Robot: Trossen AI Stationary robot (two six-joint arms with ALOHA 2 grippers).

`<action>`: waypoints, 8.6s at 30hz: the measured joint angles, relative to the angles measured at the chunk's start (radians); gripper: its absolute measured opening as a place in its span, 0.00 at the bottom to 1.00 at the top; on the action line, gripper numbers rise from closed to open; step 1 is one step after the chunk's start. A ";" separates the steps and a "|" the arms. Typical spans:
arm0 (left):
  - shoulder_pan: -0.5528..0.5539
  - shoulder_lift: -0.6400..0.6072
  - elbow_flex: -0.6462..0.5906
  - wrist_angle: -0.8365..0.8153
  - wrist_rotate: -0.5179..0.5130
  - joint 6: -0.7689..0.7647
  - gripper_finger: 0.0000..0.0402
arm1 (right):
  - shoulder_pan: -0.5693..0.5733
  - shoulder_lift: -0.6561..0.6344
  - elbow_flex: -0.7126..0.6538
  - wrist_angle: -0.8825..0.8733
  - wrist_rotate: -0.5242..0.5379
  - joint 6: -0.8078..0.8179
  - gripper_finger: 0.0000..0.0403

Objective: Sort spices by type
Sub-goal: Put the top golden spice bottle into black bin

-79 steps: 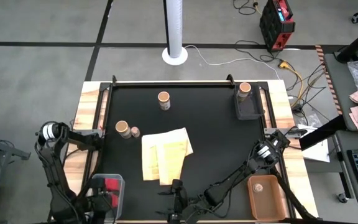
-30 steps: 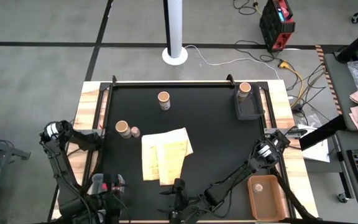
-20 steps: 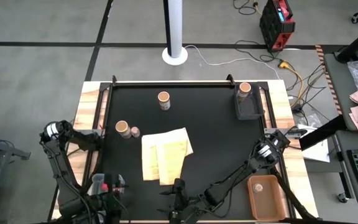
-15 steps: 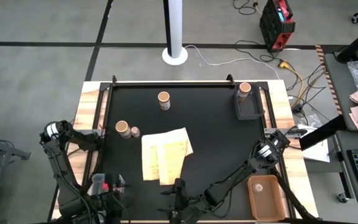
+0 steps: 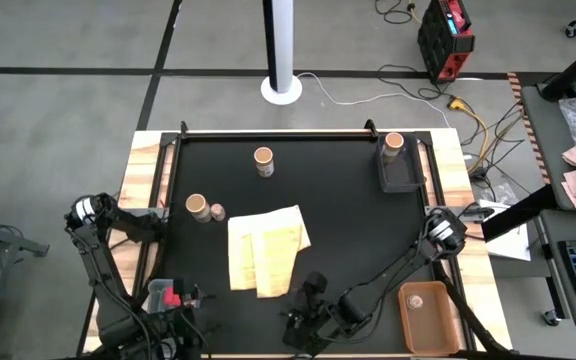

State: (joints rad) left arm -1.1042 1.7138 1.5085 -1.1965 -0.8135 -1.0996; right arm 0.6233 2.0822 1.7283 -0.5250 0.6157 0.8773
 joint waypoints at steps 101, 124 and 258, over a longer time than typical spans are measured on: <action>0.172 -0.133 -0.282 -0.077 -0.391 0.300 0.43 | -0.546 -0.184 -0.061 -0.292 -0.123 -0.501 0.73; 0.232 -0.179 -0.294 -0.087 -0.314 0.331 0.42 | -0.937 -0.155 -0.124 0.412 -0.533 -1.080 0.86; 0.236 -0.179 -0.323 -0.040 -0.504 0.281 0.43 | -0.736 -0.825 -0.752 0.289 -0.237 -0.576 0.67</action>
State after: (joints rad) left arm -0.8684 1.5352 1.1856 -1.2366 -1.3176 -0.8189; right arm -0.1131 1.2568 0.9760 -0.2364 0.3792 0.3012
